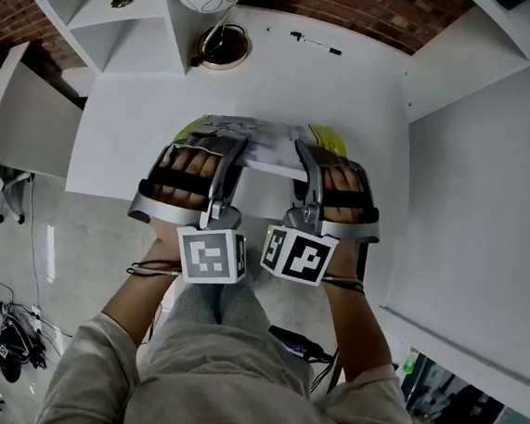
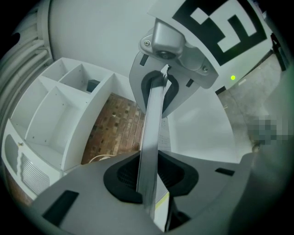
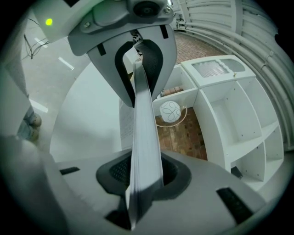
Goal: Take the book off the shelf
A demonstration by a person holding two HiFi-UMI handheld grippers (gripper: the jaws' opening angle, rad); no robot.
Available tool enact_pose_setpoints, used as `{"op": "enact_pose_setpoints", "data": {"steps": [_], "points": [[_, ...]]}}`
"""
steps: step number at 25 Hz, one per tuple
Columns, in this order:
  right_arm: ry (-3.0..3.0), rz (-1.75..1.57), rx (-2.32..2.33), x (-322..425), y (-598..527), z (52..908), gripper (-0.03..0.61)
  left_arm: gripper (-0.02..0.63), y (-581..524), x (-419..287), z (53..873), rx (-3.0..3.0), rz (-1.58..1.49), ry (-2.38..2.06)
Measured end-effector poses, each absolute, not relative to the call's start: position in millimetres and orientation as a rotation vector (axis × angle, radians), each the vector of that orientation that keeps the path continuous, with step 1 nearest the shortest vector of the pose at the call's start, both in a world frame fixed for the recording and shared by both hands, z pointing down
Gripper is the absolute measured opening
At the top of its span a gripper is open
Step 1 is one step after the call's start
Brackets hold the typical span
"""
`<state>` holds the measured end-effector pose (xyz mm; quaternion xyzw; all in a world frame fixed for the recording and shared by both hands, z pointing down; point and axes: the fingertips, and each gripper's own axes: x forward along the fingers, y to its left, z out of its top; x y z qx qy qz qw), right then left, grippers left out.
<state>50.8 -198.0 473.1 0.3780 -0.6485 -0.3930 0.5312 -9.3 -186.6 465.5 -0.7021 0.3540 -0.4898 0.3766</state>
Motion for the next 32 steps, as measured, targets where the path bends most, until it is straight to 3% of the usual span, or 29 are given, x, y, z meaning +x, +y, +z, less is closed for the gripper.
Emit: {"op": "enact_pose_setpoints", "data": {"steps": [32], "points": [[-1.612,-0.768,0.641,68.0,-184.1,661.7,0.081,0.081,-161.8,10.4,653.4,-2.013,-1.571,0.678]]}}
